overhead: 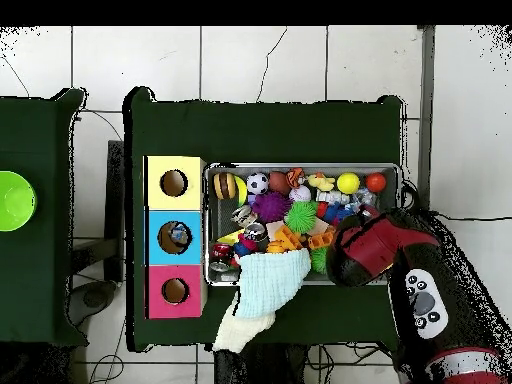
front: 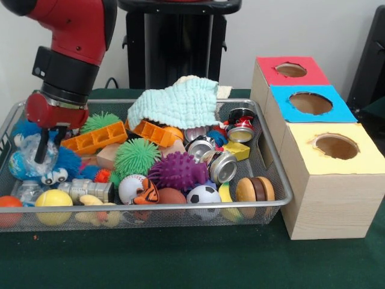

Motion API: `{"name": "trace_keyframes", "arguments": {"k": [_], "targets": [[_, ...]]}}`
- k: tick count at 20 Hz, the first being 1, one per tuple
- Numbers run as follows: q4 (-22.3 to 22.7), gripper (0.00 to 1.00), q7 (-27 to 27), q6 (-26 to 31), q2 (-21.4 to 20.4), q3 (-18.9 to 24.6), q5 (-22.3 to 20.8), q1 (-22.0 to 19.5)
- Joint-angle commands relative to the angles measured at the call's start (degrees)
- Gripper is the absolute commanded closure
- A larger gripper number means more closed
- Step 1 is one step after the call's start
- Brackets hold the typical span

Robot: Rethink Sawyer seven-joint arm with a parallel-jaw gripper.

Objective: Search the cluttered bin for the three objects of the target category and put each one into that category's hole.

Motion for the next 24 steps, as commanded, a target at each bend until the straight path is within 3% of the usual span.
{"name": "trace_keyframes", "arguments": {"k": [1,5,8,11,14,19,24], "targets": [[-0.10,1.00,1.41,3.06,-1.19,-0.83,5.83,-0.24],[10.20,1.00,-15.86,18.98,-18.26,2.30,25.89,-2.14],[11.25,1.00,-18.94,29.98,-24.49,1.52,34.35,0.35],[13.56,1.00,-15.33,31.86,-27.17,3.20,40.08,-0.32],[15.67,1.00,-8.14,29.78,-26.24,4.95,44.21,-0.65],[20.97,1.00,3.33,22.58,-22.84,6.62,53.59,-0.84],[24.06,1.00,11.28,15.30,-22.54,3.89,57.74,3.29]]}}
